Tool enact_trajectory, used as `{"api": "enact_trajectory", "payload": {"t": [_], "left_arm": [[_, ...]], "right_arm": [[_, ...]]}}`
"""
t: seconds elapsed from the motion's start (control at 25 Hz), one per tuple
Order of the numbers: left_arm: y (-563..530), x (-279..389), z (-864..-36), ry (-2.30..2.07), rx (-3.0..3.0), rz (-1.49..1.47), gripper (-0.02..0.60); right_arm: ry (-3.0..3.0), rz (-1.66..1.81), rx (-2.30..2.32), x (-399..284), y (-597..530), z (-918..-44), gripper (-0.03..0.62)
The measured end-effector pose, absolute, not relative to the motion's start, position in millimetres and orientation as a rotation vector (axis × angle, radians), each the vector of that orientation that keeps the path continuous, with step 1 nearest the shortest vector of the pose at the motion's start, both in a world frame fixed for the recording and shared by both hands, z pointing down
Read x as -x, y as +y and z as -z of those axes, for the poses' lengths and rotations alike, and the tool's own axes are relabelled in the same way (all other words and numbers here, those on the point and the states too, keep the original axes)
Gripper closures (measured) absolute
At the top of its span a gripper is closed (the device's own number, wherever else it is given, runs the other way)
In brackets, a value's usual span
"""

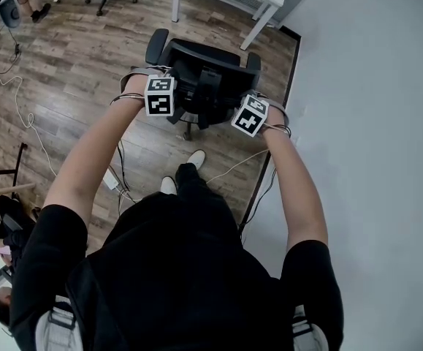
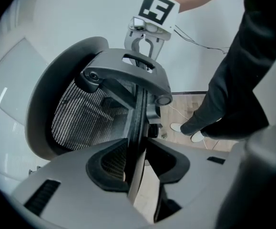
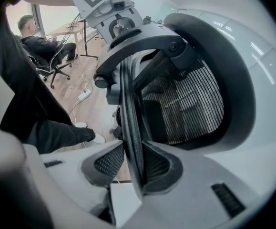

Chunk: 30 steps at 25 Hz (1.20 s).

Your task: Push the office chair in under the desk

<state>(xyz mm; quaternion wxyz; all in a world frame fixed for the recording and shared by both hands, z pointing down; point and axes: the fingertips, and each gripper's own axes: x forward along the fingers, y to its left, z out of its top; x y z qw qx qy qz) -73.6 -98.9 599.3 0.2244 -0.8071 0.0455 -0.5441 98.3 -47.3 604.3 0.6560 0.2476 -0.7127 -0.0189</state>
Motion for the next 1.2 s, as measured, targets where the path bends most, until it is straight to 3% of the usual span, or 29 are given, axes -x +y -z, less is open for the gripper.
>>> {"api": "enact_trajectory", "payload": {"t": [1.2], "left_arm": [[-250.2, 58.3, -602.4, 0.123, 2.232, 1.535, 0.462]], "right_arm": [[-1.654, 0.034, -0.535, -112.5, -192.0, -605.9, 0.479]]}}
